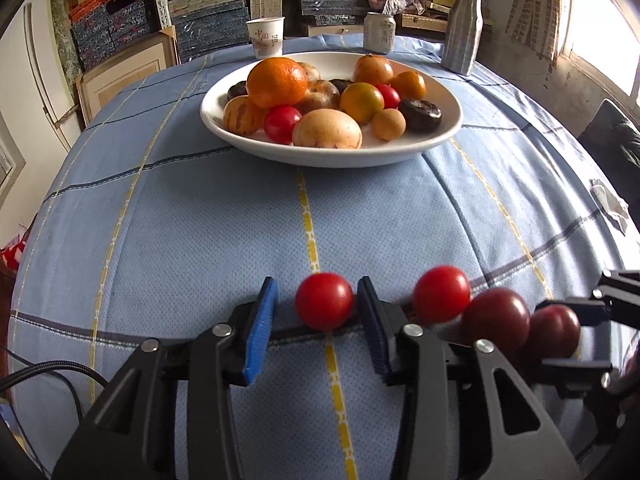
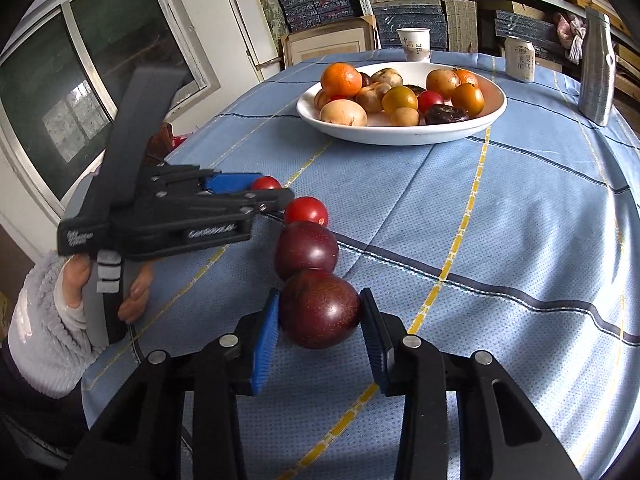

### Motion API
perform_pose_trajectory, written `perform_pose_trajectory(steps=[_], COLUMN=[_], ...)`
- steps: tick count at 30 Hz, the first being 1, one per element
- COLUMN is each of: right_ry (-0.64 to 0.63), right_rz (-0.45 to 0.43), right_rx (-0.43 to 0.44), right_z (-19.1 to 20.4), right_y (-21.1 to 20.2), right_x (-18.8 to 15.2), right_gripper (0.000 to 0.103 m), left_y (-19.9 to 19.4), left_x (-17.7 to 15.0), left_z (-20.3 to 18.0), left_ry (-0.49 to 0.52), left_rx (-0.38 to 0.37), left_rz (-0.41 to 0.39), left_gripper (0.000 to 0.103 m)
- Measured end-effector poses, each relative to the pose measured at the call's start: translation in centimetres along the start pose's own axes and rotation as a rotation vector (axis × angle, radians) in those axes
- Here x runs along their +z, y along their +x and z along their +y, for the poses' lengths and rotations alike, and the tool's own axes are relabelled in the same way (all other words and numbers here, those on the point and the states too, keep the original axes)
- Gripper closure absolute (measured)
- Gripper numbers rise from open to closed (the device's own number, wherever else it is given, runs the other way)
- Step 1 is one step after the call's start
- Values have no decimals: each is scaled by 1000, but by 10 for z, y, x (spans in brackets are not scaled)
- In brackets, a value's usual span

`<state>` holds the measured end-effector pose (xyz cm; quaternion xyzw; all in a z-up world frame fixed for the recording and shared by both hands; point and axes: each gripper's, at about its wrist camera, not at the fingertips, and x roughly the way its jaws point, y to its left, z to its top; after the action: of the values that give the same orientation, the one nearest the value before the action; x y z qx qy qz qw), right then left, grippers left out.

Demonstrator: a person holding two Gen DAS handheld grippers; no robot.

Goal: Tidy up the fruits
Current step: 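Close the left tool on the tomato while the right tool grasps a dark red plum, then carry the tomato and plum onto the plate and open both tools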

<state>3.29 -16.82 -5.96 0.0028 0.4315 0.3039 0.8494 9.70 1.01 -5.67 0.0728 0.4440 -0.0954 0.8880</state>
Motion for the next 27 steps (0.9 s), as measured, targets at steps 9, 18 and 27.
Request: perform_pose_trajectory(steps=[9, 18, 27], right_ry=[4, 10, 75], right_rz=[-3, -4, -88], right_rx=[0, -2, -15], right_z=[-1, -3, -19], right_y=[0, -1, -30], right_x=[1, 1, 20], right_gripper=[63, 63, 64], left_y=[-7, -11, -58], left_x=[-2, -3, 31], left_z=[5, -3, 17], left_ry=[-21, 10, -51], left_rx=[-14, 10, 39], left_rz=[-32, -48, -189], left_gripper=[70, 78, 78])
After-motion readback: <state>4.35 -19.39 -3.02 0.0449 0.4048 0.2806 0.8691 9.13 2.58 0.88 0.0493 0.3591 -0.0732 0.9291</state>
